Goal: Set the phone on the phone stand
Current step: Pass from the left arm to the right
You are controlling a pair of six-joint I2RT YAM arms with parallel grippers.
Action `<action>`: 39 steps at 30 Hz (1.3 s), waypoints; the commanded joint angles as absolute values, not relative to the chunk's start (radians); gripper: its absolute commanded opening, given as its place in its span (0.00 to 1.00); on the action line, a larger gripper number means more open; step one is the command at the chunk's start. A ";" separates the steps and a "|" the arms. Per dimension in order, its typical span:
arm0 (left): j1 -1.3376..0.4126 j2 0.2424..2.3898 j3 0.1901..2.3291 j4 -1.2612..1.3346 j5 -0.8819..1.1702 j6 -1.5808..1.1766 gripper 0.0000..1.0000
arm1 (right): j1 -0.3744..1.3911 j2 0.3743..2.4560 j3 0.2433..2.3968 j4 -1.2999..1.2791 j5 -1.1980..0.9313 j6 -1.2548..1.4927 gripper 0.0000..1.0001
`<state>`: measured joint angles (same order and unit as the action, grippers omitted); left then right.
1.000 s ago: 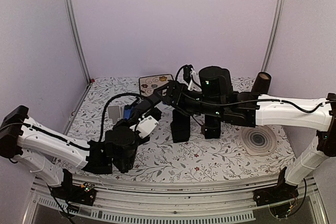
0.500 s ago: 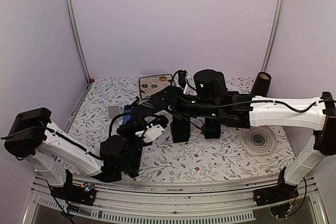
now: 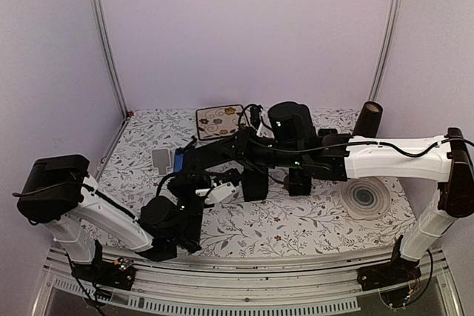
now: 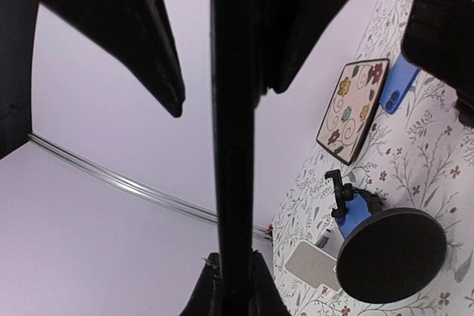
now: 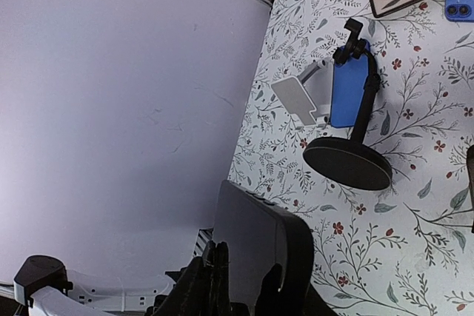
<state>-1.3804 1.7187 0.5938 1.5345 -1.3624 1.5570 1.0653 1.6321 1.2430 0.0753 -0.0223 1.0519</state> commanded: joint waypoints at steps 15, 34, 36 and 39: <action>-1.399 1.707 0.600 1.821 -1.348 1.584 0.00 | 1.062 1.625 1.233 0.154 -0.060 1.031 0.15; -1.399 1.640 0.574 1.822 -1.359 1.554 0.90 | 1.060 1.589 1.222 0.154 -0.007 0.981 0.02; -1.400 1.639 0.570 1.822 -1.363 1.554 0.94 | 1.060 1.580 1.223 0.151 0.006 0.967 0.02; -1.402 1.631 0.561 1.821 -1.364 1.554 0.96 | 1.059 1.570 1.227 0.143 0.029 0.946 0.02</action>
